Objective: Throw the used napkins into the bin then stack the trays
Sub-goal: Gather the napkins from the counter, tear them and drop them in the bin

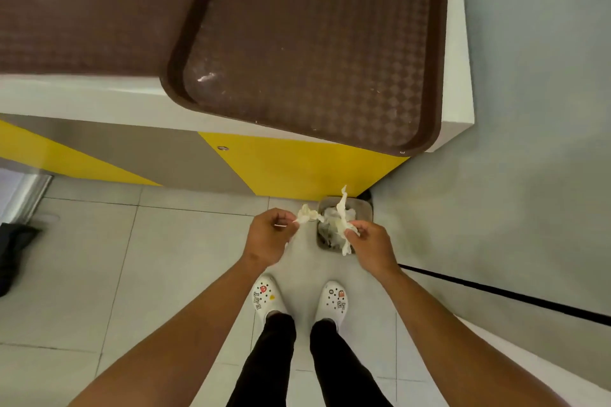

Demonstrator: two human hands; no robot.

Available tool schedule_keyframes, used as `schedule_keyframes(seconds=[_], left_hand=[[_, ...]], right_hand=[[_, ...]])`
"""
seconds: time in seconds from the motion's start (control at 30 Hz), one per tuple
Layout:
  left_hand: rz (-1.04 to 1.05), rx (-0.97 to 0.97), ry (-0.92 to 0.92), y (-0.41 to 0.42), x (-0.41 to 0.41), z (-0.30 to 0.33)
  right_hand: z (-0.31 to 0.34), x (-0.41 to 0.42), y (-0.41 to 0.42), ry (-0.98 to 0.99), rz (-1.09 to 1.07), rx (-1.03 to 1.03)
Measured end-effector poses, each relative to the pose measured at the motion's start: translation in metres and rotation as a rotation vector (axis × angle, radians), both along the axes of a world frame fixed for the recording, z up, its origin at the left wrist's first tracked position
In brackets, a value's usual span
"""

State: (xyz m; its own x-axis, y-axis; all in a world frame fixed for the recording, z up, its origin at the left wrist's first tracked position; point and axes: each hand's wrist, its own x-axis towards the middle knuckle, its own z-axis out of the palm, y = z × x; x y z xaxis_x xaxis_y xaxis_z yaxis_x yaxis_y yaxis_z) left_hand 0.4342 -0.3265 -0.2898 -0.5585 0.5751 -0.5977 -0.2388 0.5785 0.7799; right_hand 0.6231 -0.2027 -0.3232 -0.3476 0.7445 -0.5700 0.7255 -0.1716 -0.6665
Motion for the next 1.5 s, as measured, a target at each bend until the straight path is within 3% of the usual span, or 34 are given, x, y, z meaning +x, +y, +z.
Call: schedule_keyframes(seconds=[0.3, 0.53, 0.87, 1.0, 1.2, 1.5], left_hand=[[-0.050, -0.055, 0.008, 0.013, 0.016, -0.134], [-0.118, -0.096, 0.041, 0.026, 0.039, -0.198], [-0.305, -0.133, 0.142, 0.089, 0.062, -0.218], [-0.398, -0.114, 0.226, 0.089, 0.051, -0.201], [-0.389, -0.019, 0.193, 0.062, 0.018, -0.141], [-0.339, 0.121, 0.135, -0.013, -0.023, 0.058]], right_hand=[[-0.108, 0.007, 0.016, -0.088, -0.049, 0.012], [-0.161, 0.010, 0.009, -0.133, -0.106, -0.044], [-0.137, 0.046, -0.021, 0.065, -0.081, 0.161], [-0.118, 0.052, -0.020, 0.085, -0.068, 0.176], [-0.067, 0.041, -0.006, 0.127, 0.068, 0.214], [0.096, -0.007, -0.018, 0.138, 0.374, 0.149]])
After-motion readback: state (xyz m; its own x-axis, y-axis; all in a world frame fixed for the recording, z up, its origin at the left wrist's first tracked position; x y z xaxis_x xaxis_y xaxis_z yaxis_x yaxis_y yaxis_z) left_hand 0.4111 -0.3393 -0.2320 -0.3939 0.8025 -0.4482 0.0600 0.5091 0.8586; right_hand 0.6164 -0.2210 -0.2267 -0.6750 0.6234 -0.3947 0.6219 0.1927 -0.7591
